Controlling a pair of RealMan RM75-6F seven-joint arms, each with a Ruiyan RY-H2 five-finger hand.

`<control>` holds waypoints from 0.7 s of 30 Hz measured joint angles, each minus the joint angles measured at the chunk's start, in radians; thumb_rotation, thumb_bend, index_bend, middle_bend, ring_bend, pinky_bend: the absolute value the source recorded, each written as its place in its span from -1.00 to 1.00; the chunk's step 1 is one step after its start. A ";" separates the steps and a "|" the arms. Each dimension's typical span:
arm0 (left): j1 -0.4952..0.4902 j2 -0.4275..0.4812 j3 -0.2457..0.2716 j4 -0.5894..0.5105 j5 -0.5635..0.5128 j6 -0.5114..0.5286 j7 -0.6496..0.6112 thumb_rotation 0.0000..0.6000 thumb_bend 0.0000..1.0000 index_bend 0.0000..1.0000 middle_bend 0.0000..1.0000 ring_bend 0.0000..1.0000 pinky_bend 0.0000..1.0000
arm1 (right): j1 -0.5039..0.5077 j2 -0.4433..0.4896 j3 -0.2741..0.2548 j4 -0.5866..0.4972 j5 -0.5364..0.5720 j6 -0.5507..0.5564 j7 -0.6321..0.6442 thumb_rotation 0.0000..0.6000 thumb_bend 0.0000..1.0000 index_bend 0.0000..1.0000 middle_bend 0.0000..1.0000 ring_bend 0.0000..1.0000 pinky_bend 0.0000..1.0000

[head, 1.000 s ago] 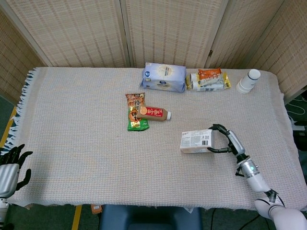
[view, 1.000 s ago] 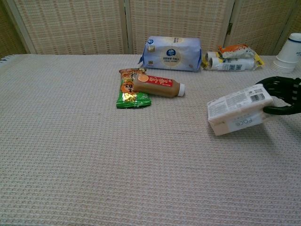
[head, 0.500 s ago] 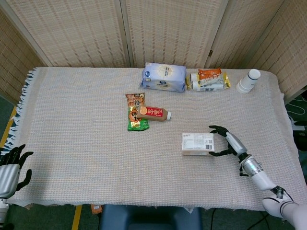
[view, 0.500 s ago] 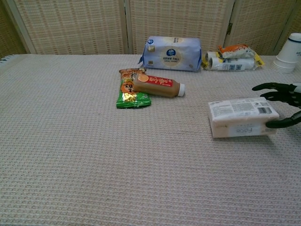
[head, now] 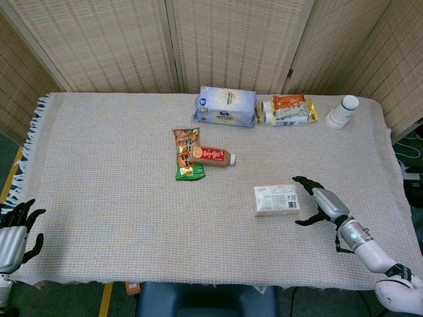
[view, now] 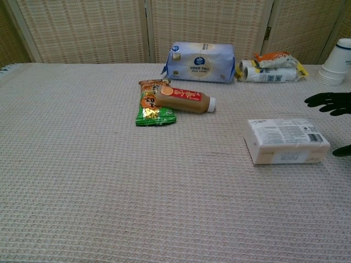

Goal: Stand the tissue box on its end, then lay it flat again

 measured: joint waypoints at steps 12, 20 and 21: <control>0.000 -0.004 0.002 0.006 0.011 0.003 -0.018 1.00 0.00 -0.55 -1.00 -1.00 -0.76 | -0.194 -0.034 0.016 -0.146 -0.066 0.637 -0.524 1.00 -1.00 -1.00 -1.00 -1.00 -1.00; -0.004 -0.003 0.003 0.005 0.010 -0.005 -0.019 1.00 0.00 -0.55 -1.00 -1.00 -0.76 | -0.309 -0.104 -0.012 -0.037 0.001 0.580 -0.868 1.00 -1.00 -1.00 -1.00 -1.00 -1.00; -0.004 -0.003 0.003 0.005 0.010 -0.006 -0.018 1.00 0.00 -0.55 -1.00 -1.00 -0.76 | -0.316 -0.109 -0.011 -0.010 0.012 0.571 -0.866 1.00 -1.00 -1.00 -1.00 -1.00 -1.00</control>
